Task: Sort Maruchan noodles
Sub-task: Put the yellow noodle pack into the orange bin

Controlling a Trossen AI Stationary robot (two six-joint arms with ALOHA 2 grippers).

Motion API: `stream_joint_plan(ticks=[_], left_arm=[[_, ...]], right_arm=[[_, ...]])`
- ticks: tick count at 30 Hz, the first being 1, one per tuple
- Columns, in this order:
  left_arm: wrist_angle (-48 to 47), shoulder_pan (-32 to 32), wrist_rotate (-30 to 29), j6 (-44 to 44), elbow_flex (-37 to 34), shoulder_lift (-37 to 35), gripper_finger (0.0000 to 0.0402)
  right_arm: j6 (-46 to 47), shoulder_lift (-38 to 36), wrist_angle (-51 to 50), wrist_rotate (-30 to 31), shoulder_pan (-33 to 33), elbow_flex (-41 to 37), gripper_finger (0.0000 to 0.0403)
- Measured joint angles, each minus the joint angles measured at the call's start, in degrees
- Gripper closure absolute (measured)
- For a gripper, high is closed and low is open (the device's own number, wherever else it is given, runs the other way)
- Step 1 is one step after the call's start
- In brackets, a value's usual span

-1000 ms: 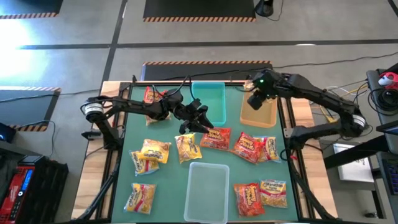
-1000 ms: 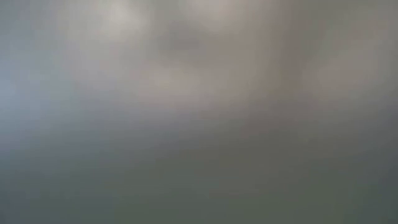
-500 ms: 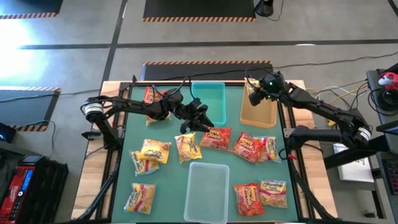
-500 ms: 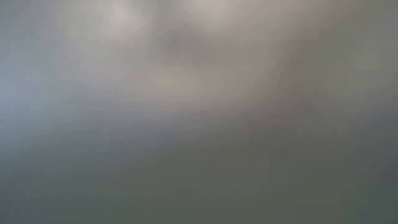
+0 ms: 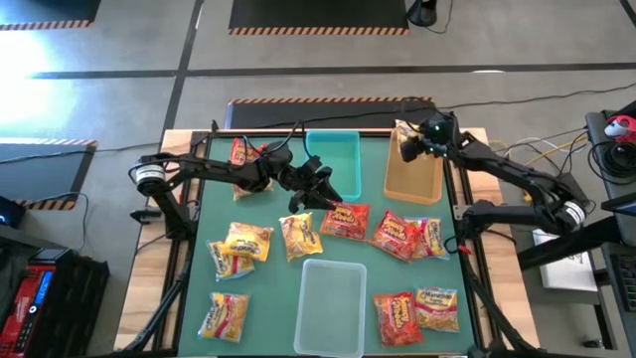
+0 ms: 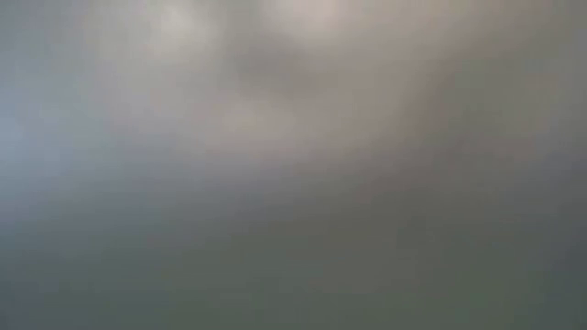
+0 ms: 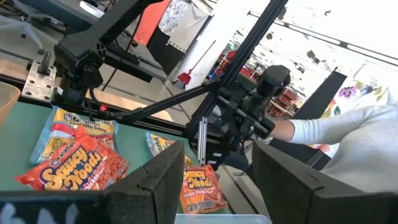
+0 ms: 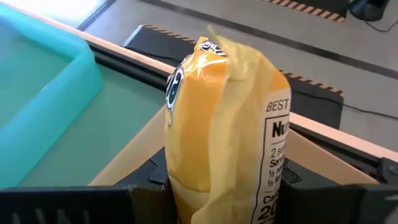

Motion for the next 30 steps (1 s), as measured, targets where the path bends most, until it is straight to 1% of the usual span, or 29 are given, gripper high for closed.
stream_joint_plan(ticks=[5,13,23,25,28,30], left_arm=[[0.00,0.01,-0.74,0.24,0.00,0.00,0.0229],[0.00,0.00,-0.77,0.28,0.00,0.00,0.0229],[-0.02,0.00,-0.78,-0.27,0.00,0.00,0.0229],[-0.01,0.00,-0.81,-0.44,0.00,0.00,0.0229],[-0.02,0.00,-0.84,-0.45,0.00,0.00,0.0229],[-0.02,0.00,-0.84,-0.41,0.00,0.00,0.0229]], right_arm=[[0.76,3.01,3.20,0.22,-2.07,-0.10,0.0275],[0.50,8.23,3.34,0.06,-3.81,-0.08,0.0258],[-1.85,9.21,2.39,3.31,-3.82,1.81,0.0256],[-0.52,9.15,1.25,3.96,-3.83,3.13,0.0256],[3.87,9.33,-2.11,4.33,-3.85,6.12,0.0258],[4.57,9.49,-4.08,4.26,-3.85,7.42,0.0262]])
